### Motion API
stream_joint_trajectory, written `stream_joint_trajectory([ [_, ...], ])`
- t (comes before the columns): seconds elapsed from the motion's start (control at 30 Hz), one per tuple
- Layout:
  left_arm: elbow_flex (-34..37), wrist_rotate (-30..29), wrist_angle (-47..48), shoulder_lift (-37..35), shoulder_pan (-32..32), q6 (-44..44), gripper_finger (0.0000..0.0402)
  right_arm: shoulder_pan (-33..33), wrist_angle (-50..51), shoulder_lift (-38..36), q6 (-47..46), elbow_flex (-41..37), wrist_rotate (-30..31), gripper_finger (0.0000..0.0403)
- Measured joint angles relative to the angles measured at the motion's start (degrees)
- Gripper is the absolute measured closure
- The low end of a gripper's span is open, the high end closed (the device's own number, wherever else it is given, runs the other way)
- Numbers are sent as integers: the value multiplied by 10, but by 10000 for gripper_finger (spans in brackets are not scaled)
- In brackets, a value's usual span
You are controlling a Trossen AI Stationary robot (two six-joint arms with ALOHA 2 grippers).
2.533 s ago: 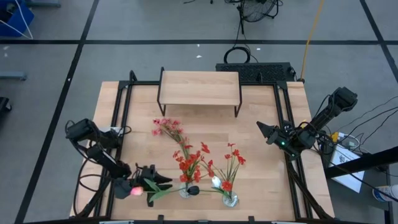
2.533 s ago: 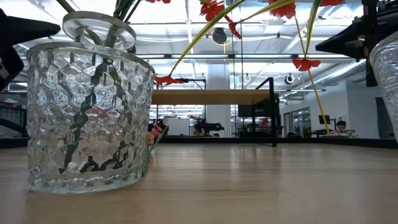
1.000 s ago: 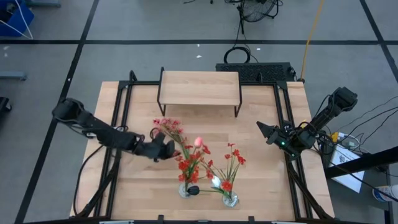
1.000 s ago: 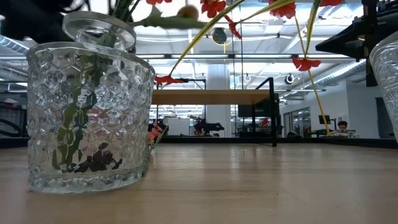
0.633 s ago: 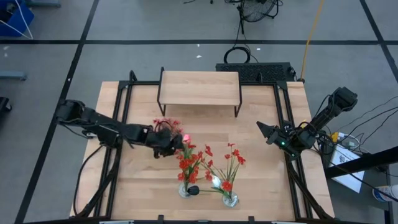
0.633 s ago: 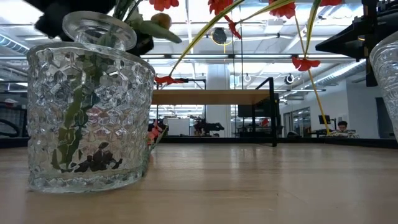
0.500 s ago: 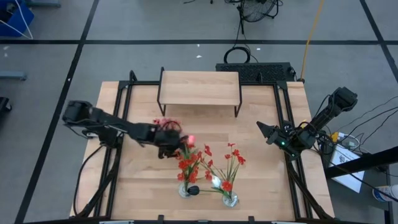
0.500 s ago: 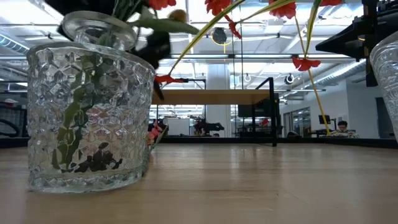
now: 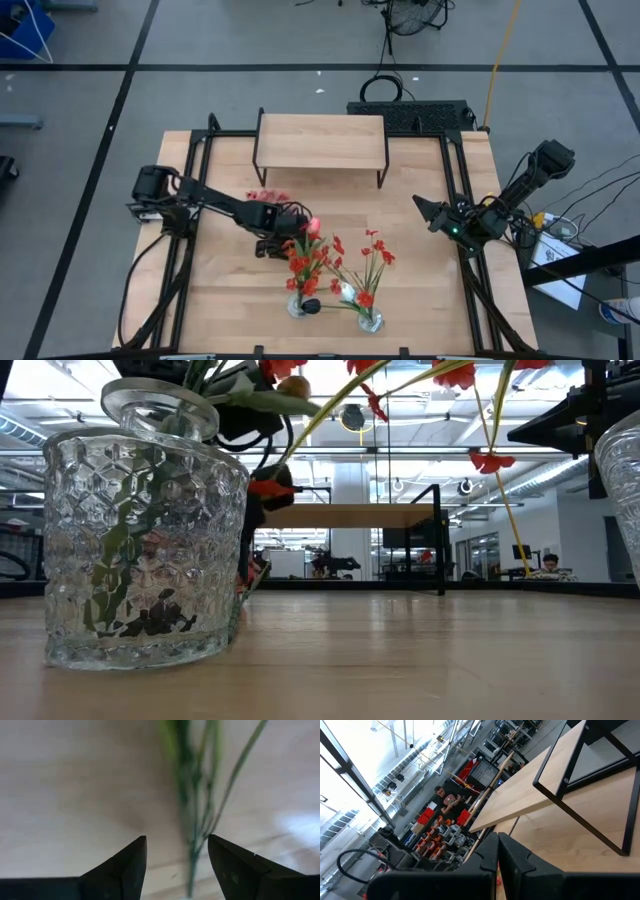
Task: Pick and place flowers into a vace then onto a shelf
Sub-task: Put the pink flowers into the left transparent vase
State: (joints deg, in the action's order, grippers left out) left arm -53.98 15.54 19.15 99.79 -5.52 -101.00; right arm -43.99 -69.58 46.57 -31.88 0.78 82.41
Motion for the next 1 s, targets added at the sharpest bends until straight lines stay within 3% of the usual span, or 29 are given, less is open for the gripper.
stream_joint_trajectory([
  [0.23,0,-4,-43,12,8,-10,188,0,0,0,0,0,0,399],
  [0.53,-4,65,-67,74,3,-3,197,0,2,0,-2,0,0,399],
  [0.63,-3,59,-63,75,7,15,241,0,2,0,-2,0,0,398],
  [0.83,-2,65,-36,76,21,68,382,0,2,0,-3,0,0,398],
  [1.0,-1,76,-23,71,34,149,383,0,2,0,-3,0,0,398],
])
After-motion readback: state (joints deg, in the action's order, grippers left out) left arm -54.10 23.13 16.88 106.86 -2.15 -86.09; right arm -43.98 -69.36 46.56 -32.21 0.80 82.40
